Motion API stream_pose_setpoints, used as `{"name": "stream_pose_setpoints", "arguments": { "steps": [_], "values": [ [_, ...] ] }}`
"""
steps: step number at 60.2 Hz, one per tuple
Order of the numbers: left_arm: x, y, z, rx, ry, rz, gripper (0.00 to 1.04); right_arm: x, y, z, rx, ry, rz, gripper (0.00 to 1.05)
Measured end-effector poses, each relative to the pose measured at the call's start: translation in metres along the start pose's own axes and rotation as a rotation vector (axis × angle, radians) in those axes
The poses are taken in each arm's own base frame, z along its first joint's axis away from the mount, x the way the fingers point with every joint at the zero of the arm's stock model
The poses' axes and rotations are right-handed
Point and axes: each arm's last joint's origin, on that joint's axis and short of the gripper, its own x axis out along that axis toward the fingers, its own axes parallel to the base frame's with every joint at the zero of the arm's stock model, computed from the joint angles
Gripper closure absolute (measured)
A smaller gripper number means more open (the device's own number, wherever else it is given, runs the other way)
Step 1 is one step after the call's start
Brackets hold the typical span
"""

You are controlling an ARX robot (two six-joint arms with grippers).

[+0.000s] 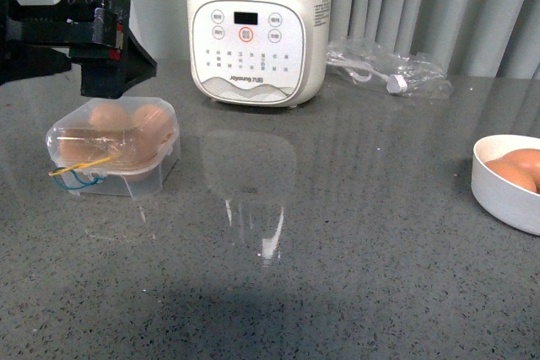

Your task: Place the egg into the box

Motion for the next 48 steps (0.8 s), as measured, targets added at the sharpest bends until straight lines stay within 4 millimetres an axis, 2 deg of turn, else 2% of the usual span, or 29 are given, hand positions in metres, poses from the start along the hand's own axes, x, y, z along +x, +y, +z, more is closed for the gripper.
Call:
{"name": "stream_pose_setpoints", "arguments": {
  "steps": [11, 22, 34, 47, 48],
  "values": [
    [-0.033, -0.024, 0.019, 0.215, -0.066, 0.038, 0.07, 0.0, 0.0, 0.0, 0.0, 0.0, 0.001, 0.07],
    [-0.073, -0.032, 0.036, 0.285, -0.153, 0.101, 0.07, 0.0, 0.0, 0.0, 0.0, 0.0, 0.0, 0.07],
    [-0.116, -0.036, 0.028, 0.332, -0.176, 0.123, 0.07, 0.0, 0.0, 0.0, 0.0, 0.0, 0.001, 0.07],
    [-0.144, -0.036, 0.012, 0.332, -0.171, 0.148, 0.07, 0.0, 0.0, 0.0, 0.0, 0.0, 0.0, 0.07],
    [-0.146, -0.035, 0.009, 0.301, -0.189, 0.179, 0.09, 0.0, 0.0, 0.0, 0.0, 0.0, 0.0, 0.07]
  ]
}}
